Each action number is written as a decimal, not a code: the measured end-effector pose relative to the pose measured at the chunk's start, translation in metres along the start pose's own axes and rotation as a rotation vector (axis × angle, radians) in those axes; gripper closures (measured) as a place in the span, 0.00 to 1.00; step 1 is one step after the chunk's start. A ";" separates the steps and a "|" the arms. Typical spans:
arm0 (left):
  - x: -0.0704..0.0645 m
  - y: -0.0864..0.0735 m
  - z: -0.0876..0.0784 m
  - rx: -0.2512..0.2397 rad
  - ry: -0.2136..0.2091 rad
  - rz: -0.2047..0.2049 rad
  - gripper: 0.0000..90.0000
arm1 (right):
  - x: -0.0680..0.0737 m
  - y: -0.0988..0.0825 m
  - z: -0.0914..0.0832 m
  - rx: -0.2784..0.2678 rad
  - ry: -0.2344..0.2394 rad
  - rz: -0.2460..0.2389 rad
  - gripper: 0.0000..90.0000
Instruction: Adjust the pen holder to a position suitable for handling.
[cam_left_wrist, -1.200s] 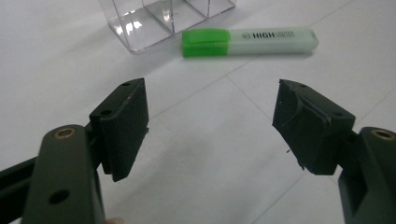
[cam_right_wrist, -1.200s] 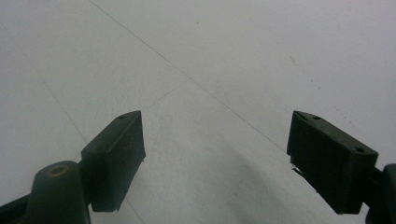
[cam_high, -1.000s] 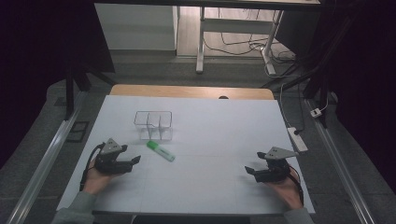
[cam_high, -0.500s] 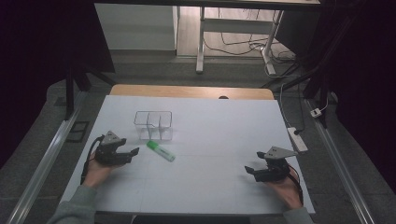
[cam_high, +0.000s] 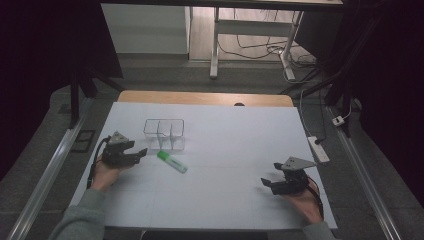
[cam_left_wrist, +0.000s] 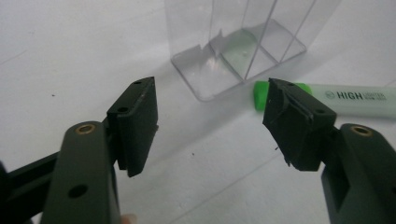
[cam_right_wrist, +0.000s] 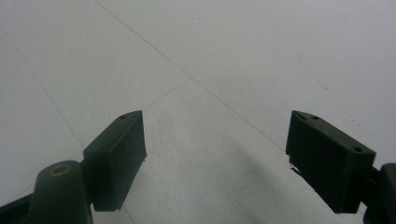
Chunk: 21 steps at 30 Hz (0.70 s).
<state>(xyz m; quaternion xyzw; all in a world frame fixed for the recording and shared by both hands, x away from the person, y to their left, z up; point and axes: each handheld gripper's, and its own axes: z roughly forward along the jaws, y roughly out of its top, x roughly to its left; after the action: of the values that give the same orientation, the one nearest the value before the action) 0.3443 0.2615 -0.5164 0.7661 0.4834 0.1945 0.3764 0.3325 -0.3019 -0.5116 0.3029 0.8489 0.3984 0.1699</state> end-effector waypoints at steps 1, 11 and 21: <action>0.001 0.001 0.001 0.001 0.003 -0.003 0.40 | 0.000 0.000 0.000 0.000 -0.002 0.001 0.22; 0.016 0.005 0.011 0.016 0.053 -0.022 0.57 | -0.001 0.000 -0.001 -0.003 -0.007 0.002 0.22; 0.027 0.009 0.022 0.032 0.056 -0.028 0.96 | 0.000 0.001 -0.001 0.003 -0.008 0.001 0.22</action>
<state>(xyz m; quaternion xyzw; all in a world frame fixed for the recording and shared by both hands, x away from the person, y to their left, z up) 0.3766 0.2745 -0.5252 0.7595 0.5074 0.2030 0.3529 0.3320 -0.3023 -0.5104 0.3052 0.8486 0.3962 0.1726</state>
